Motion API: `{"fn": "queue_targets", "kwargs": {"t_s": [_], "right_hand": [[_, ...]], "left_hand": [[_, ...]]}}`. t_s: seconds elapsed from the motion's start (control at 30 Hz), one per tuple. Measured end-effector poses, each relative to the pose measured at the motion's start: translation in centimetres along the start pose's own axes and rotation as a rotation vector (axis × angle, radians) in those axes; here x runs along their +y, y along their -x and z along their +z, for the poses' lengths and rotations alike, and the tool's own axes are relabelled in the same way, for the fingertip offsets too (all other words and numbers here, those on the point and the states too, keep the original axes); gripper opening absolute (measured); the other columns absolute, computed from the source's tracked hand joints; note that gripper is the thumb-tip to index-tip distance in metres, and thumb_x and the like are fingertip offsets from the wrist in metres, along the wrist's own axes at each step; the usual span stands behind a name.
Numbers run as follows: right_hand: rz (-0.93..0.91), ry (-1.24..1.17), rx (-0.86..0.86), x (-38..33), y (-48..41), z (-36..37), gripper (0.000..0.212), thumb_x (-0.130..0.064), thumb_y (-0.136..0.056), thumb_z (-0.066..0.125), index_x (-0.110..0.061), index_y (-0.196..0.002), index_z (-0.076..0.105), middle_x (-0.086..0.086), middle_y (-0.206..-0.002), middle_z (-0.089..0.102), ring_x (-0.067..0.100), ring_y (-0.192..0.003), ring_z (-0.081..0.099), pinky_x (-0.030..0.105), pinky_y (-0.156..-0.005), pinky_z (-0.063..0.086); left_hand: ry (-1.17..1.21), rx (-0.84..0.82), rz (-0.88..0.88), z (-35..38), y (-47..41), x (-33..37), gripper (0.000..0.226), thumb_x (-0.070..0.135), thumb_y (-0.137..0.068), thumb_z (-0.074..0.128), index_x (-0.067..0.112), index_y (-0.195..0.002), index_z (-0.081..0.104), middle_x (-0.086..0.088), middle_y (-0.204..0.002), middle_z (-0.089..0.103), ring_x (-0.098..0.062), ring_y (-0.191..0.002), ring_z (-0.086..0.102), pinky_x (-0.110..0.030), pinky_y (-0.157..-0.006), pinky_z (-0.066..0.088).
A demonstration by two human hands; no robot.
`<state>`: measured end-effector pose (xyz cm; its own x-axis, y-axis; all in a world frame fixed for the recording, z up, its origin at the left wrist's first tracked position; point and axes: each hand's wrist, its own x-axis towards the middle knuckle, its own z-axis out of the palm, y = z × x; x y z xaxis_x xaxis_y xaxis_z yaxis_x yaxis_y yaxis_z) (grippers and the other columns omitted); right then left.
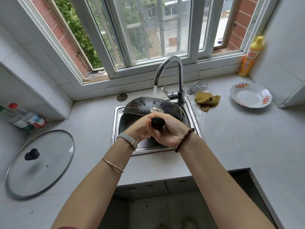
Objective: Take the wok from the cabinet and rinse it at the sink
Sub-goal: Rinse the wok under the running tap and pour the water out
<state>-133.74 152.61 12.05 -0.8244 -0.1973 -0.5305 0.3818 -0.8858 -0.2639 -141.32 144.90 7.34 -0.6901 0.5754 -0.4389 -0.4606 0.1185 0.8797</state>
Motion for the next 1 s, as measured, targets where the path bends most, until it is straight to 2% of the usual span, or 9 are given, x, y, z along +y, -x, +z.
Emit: {"fn": "queue_targets", "kwargs": {"t_s": [0.07, 0.17, 0.23, 0.33, 0.47, 0.6, 0.73, 0.83, 1.0], "right_hand": [[0.022, -0.026, -0.020, -0.4, 0.5, -1.0, 0.014, 0.005, -0.084, 0.060, -0.003, -0.091, 0.050, 0.015, -0.077, 0.053, 0.018, -0.048, 0.062, 0.022, -0.043, 0.055], [0.055, -0.073, -0.064, -1.1, 1.0, -2.5, 0.042, 0.008, -0.068, 0.068, -0.004, -0.102, 0.047, 0.016, -0.068, 0.057, 0.020, -0.050, 0.063, 0.023, -0.046, 0.056], [0.074, -0.095, -0.095, -1.4, 1.2, -3.3, 0.048, 0.009, -0.059, 0.074, -0.006, -0.096, 0.049, 0.014, -0.066, 0.058, 0.018, -0.049, 0.063, 0.022, -0.047, 0.056], [0.099, -0.115, -0.129, -1.9, 1.4, -4.1, 0.053, 0.014, -0.051, 0.079, -0.004, -0.092, 0.050, 0.013, -0.067, 0.057, 0.017, -0.050, 0.063, 0.022, -0.047, 0.056], [0.108, -0.101, -0.117, -2.0, 1.6, -4.2, 0.045, 0.011, -0.056, 0.074, -0.002, -0.093, 0.050, 0.012, -0.067, 0.057, 0.017, -0.050, 0.063, 0.021, -0.046, 0.055], [0.083, -0.049, -0.095, -1.2, 1.2, -3.3, 0.045, 0.008, -0.058, 0.074, -0.004, -0.094, 0.050, 0.011, -0.068, 0.058, 0.017, -0.049, 0.063, 0.021, -0.046, 0.055], [0.065, 0.022, -0.044, 0.3, 0.5, -2.5, 0.024, 0.003, -0.072, 0.066, -0.001, -0.091, 0.052, 0.010, -0.071, 0.056, 0.015, -0.050, 0.063, 0.022, -0.045, 0.055], [0.076, 0.030, -0.029, 1.2, -0.4, -2.4, 0.015, -0.002, -0.089, 0.060, -0.001, -0.100, 0.051, 0.011, -0.070, 0.058, 0.014, -0.053, 0.063, 0.024, -0.046, 0.056], [0.071, 0.073, -0.012, 2.3, -0.8, -1.7, 0.011, -0.002, -0.094, 0.055, -0.004, -0.101, 0.047, 0.010, -0.064, 0.057, 0.012, -0.048, 0.061, 0.024, -0.046, 0.057]], "left_hand": [[-0.024, -0.008, 0.012, 0.8, -0.4, -0.3, 0.025, 0.008, -0.088, 0.050, 0.014, -0.066, 0.041, 0.000, -0.059, 0.042, -0.008, -0.056, 0.042, -0.013, -0.048, 0.038], [-0.069, 0.046, -0.067, 1.3, -1.6, -1.2, 0.034, 0.003, -0.098, 0.031, 0.014, -0.067, 0.039, -0.001, -0.066, 0.035, -0.009, -0.058, 0.035, -0.020, -0.055, 0.032], [-0.027, 0.002, -0.067, 1.4, -2.6, -1.8, 0.035, 0.001, -0.096, 0.032, 0.015, -0.066, 0.043, 0.001, -0.064, 0.038, -0.007, -0.056, 0.038, -0.018, -0.057, 0.032], [-0.054, 0.012, -0.080, 1.9, -2.9, -2.0, 0.035, -0.001, -0.095, 0.036, 0.013, -0.065, 0.047, 0.005, -0.048, 0.047, -0.003, -0.043, 0.047, -0.013, -0.046, 0.039], [-0.111, -0.029, -0.059, 2.1, -2.7, -1.8, 0.030, -0.001, -0.094, 0.039, 0.012, -0.067, 0.044, 0.003, -0.052, 0.044, -0.002, -0.041, 0.045, -0.013, -0.043, 0.038], [-0.048, -0.003, -0.065, 0.8, -2.6, -2.3, 0.028, 0.006, -0.096, 0.040, 0.013, -0.069, 0.045, 0.000, -0.064, 0.040, -0.005, -0.054, 0.044, -0.016, -0.051, 0.038], [0.011, 0.008, -0.094, -1.0, -2.2, -2.8, 0.025, 0.016, -0.094, 0.049, 0.015, -0.069, 0.049, -0.003, -0.065, 0.042, -0.009, -0.060, 0.045, -0.021, -0.057, 0.038], [0.018, 0.004, -0.131, -1.9, -1.7, -3.0, 0.022, 0.023, -0.088, 0.058, 0.015, -0.068, 0.051, -0.004, -0.063, 0.045, -0.012, -0.060, 0.048, -0.024, -0.061, 0.040], [0.036, 0.005, -0.131, -3.1, -1.5, -3.8, 0.023, 0.032, -0.070, 0.071, 0.017, -0.068, 0.055, -0.004, -0.068, 0.047, -0.012, -0.063, 0.050, -0.028, -0.069, 0.039]]}}
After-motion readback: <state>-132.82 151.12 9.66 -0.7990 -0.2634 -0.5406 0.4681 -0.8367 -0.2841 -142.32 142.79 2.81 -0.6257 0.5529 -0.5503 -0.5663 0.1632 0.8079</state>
